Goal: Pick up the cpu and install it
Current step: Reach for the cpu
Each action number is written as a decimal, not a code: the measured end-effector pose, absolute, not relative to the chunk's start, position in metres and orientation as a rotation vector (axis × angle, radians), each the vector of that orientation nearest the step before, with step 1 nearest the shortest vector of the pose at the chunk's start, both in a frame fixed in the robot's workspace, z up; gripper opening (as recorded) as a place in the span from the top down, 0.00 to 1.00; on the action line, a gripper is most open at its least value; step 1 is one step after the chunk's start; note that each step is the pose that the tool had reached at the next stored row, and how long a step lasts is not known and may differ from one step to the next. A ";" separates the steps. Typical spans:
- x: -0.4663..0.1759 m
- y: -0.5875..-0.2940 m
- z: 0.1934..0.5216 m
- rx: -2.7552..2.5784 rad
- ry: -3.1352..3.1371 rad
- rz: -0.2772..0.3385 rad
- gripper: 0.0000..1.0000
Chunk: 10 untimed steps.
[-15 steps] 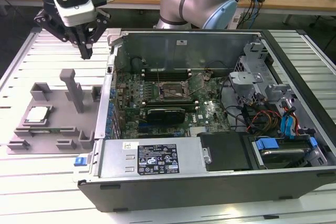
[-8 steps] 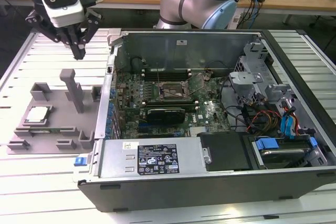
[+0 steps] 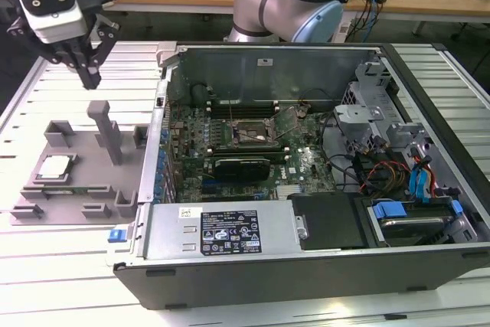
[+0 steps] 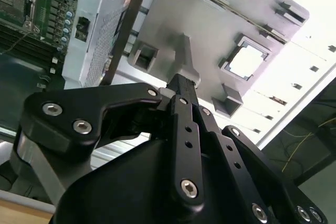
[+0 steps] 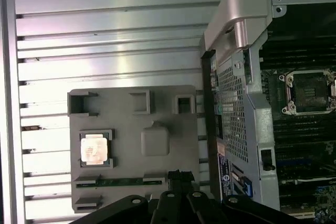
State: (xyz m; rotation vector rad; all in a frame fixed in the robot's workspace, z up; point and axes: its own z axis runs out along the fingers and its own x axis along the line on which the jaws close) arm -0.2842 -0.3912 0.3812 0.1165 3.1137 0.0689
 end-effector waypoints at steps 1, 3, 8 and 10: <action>-0.287 -0.391 0.381 0.117 3.114 0.069 0.89; -0.292 -0.391 0.380 0.117 3.114 0.069 0.89; -0.308 -0.391 0.378 0.116 3.114 0.069 0.89; -0.313 -0.391 0.376 0.117 3.114 0.069 0.89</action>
